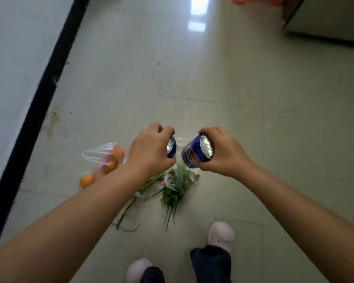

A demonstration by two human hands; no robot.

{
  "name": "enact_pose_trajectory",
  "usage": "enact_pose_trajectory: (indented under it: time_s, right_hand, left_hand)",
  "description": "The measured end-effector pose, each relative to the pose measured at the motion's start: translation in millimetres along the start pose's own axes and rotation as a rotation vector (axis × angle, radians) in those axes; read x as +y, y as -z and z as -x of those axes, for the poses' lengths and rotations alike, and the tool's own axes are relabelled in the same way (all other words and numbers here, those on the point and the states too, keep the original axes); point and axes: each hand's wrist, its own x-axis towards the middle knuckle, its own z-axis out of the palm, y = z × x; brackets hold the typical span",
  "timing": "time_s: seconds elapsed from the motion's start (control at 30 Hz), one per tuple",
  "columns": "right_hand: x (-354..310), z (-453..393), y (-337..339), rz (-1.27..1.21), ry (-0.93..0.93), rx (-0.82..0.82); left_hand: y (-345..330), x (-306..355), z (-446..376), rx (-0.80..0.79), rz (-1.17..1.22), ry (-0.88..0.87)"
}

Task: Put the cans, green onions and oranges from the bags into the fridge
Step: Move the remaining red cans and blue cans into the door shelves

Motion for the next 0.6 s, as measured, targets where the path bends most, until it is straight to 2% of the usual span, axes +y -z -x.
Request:
enact_pose_trajectory:
  time_s: [0.17, 0.27, 0.43, 0.6]
  right_hand:
    - [-39.9, 63.8, 216.8, -0.011, -0.080, 0.186]
    - [-54.9, 99.7, 350.6, 0.029, -0.062, 0.317]
    - [-68.8, 166.3, 547.3, 0.103, 0.012, 0.600]
    - [-60.6, 229.2, 701.3, 0.128, 0.047, 0.861]
  left_hand:
    - [161.9, 150.9, -9.6, 0.043, -0.034, -0.151]
    - [258.0, 259.4, -15.9, 0.102, -0.004, -0.216]
    - [394.1, 431.4, -15.7, 0.326, -0.005, -0.395]
    - [486.5, 571.0, -22.7, 0.526, -0.009, -0.616]
